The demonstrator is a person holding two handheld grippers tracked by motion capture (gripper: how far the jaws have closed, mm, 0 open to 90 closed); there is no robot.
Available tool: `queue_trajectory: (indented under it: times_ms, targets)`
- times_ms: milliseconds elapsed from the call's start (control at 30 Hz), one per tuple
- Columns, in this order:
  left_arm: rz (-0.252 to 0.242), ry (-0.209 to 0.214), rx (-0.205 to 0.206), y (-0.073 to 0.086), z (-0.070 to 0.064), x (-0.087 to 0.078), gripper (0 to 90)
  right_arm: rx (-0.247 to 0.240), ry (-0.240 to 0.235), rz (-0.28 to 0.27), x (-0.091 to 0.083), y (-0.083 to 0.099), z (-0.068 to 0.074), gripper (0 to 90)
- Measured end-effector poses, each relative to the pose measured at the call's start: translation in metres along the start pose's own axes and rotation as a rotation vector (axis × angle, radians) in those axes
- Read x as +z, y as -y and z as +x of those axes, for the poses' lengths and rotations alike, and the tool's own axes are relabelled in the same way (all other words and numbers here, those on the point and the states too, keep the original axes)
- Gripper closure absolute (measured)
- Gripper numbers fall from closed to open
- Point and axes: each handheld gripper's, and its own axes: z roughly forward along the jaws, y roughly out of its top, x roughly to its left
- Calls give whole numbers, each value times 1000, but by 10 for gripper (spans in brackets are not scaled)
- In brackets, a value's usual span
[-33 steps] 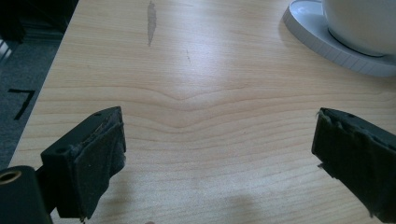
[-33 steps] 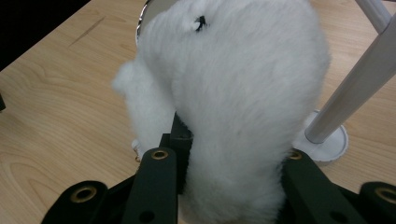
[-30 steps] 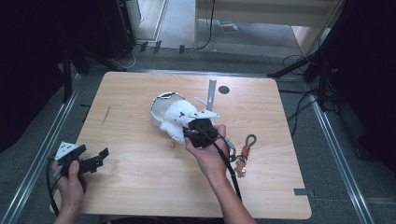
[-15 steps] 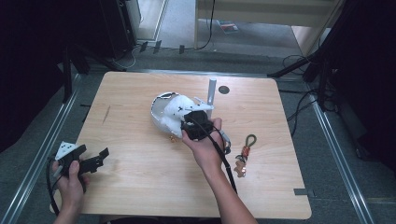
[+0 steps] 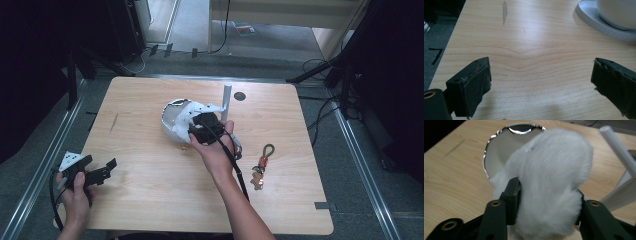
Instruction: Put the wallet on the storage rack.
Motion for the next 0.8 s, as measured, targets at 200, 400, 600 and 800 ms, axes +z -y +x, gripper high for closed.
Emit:
queue_trajectory:
  times_ms: [200, 400, 600, 800]
  targets:
    - [0, 0, 2, 0, 0, 0, 35, 15, -30, -46, -7, -2, -1, 483]
    - [2, -2, 2, 0, 0, 0, 35, 19, -64, -94, -12, -4, -3, 560]
    - [1, -2, 0, 0, 0, 0, 36, 11, -54, -100, -9, -8, 0, 676]
    - [5, 0, 0, 0, 0, 0, 36, 13, -64, -87, -4, -15, 4, 711]
